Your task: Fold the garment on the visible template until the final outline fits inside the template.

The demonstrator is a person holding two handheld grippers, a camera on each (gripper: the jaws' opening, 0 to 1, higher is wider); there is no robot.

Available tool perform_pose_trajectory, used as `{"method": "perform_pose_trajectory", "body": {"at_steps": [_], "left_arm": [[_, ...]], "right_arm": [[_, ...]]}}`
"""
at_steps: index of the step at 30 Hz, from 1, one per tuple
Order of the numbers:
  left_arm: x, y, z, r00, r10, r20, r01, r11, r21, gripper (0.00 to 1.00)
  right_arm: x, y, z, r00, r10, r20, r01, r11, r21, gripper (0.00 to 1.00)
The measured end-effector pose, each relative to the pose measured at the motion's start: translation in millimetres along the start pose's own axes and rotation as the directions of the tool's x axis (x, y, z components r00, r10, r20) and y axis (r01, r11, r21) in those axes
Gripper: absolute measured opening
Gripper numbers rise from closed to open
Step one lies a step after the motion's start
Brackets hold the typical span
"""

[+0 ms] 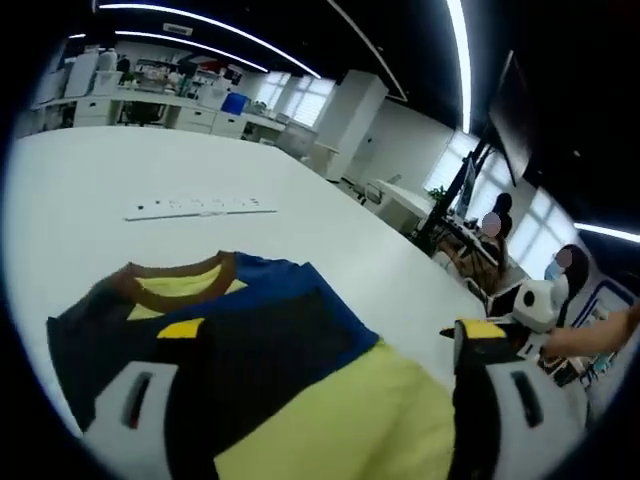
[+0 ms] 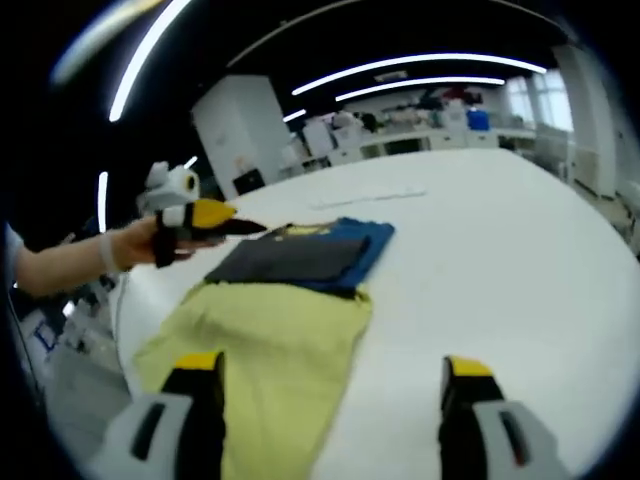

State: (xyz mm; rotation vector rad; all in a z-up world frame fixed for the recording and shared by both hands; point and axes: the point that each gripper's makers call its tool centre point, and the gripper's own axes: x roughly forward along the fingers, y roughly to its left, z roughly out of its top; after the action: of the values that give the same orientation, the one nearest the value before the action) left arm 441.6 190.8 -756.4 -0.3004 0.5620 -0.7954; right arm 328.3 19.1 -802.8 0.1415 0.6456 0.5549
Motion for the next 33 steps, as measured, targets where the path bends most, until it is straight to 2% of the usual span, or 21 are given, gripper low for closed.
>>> {"method": "perform_pose_trajectory", "body": {"at_steps": [3, 5, 10, 13, 19, 24, 27, 31, 33], "left_arm": [[-14, 7.1, -3.1, 1.000, 0.015, 0.002, -0.015, 1.000, 0.001, 0.96], [-29, 13.9, -8.1, 0.999, 0.050, -0.001, -0.050, 0.998, 0.033, 0.96], [-58, 13.7, -13.6, 0.998, 0.070, 0.002, -0.070, 0.997, 0.029, 0.94], [-73, 20.1, -16.4, 0.996, 0.089, 0.012, -0.089, 0.996, 0.018, 0.93], [-106, 29.3, -29.4, 0.992, 0.128, 0.009, -0.128, 0.992, 0.003, 0.93], [-134, 23.9, -43.3, 0.987, 0.159, 0.005, -0.159, 0.987, 0.008, 0.91], [-149, 31.2, -50.3, 0.982, 0.186, 0.007, -0.186, 0.983, 0.005, 0.90], [-163, 39.6, -59.1, 0.978, 0.208, -0.003, -0.208, 0.978, -0.007, 0.90], [-169, 35.2, -65.2, 0.977, 0.212, -0.009, -0.213, 0.977, -0.022, 0.88]], "right_arm": [[-1, -1, 1.2, 1.000, -0.002, 0.003, 0.002, 1.000, -0.005, 0.89], [-3, -1, 2.3, 1.000, -0.003, 0.004, 0.003, 1.000, -0.006, 0.89], [-9, 1, 1.2, 1.000, 0.000, -0.003, 0.000, 1.000, -0.021, 0.87], [-10, -1, -0.3, 1.000, -0.004, -0.006, 0.004, 1.000, -0.028, 0.86], [-13, 0, -2.3, 1.000, -0.002, -0.021, 0.001, 0.999, -0.043, 0.84], [-16, 2, -0.1, 1.000, 0.002, -0.022, -0.003, 0.999, -0.048, 0.83], [-17, 3, -0.6, 1.000, 0.004, -0.019, -0.004, 0.999, -0.045, 0.82], [-18, 6, -3.2, 1.000, 0.008, -0.026, -0.010, 0.999, -0.048, 0.81], [-19, 9, -5.7, 0.999, 0.011, -0.033, -0.013, 0.998, -0.057, 0.81]]}}
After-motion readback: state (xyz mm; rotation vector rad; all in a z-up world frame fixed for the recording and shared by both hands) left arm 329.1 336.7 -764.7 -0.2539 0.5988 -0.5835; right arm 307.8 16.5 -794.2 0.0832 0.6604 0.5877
